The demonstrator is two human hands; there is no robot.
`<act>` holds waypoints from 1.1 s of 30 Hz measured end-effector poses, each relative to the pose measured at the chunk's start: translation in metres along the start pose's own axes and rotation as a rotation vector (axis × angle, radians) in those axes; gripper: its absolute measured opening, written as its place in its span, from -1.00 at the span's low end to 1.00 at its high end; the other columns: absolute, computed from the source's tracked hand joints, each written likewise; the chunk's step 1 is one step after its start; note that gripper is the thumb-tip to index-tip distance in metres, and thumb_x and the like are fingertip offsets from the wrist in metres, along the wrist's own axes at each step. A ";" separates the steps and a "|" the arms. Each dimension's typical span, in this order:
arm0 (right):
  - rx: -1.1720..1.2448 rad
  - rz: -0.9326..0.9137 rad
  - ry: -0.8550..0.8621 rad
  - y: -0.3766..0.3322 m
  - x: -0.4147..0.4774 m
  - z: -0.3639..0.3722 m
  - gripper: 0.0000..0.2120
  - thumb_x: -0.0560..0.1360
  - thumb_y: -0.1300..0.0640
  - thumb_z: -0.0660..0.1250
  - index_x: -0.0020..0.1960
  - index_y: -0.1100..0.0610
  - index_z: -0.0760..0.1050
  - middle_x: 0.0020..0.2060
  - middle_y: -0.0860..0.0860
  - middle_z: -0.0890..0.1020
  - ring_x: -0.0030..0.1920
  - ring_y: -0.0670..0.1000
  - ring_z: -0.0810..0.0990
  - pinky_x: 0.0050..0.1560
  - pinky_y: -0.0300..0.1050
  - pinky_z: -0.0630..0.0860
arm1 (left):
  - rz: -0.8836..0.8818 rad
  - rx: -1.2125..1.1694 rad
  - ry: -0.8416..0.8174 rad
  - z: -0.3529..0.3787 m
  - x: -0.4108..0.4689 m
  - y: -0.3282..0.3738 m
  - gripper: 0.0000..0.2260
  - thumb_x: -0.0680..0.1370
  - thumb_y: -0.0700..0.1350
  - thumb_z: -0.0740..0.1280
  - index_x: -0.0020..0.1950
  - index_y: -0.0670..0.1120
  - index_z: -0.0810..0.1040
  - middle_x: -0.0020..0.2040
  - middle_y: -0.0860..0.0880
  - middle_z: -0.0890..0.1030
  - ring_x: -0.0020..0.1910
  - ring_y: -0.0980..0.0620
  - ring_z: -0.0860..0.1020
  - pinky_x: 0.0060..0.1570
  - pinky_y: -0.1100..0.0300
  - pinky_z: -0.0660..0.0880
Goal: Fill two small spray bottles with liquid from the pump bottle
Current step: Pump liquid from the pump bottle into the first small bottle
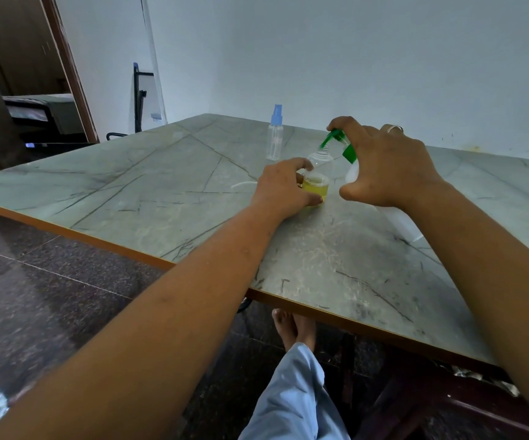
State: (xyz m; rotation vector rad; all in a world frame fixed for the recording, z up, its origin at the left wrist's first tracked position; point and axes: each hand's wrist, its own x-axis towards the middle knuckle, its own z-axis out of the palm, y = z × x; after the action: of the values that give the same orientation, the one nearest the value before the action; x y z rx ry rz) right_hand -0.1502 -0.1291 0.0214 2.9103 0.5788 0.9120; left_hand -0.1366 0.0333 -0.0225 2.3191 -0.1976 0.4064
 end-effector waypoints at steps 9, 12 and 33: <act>-0.050 0.004 0.025 -0.003 0.000 0.001 -0.26 0.30 -0.07 0.44 0.38 -0.08 0.17 0.10 0.08 0.56 0.01 0.17 0.49 -0.17 -0.04 0.47 | 0.012 0.015 -0.005 0.000 0.000 0.000 -0.47 0.37 0.00 0.51 0.30 0.02 0.45 0.20 -0.03 0.57 0.09 0.05 0.53 0.18 0.19 0.42; -0.052 0.007 0.035 -0.005 0.002 0.000 -0.28 0.30 -0.06 0.45 0.35 -0.07 0.19 0.10 0.08 0.57 0.01 0.17 0.48 -0.17 -0.04 0.47 | 0.012 0.013 -0.006 -0.001 -0.002 0.002 -0.47 0.37 0.00 0.51 0.30 0.01 0.45 0.21 -0.04 0.57 0.11 0.04 0.54 0.18 0.19 0.42; -0.054 0.003 -0.003 -0.006 -0.002 -0.003 -0.20 0.31 -0.07 0.42 0.43 -0.08 0.09 0.08 0.07 0.56 0.01 0.17 0.49 -0.16 -0.04 0.47 | -0.005 -0.010 -0.004 -0.002 -0.003 0.002 -0.49 0.35 -0.02 0.53 0.26 0.01 0.48 0.16 -0.05 0.59 0.08 0.01 0.56 0.16 0.16 0.45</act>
State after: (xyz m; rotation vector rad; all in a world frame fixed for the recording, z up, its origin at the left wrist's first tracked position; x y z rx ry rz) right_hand -0.1553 -0.1246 0.0226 2.8646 0.5410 0.9092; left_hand -0.1405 0.0330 -0.0210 2.3099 -0.1951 0.3979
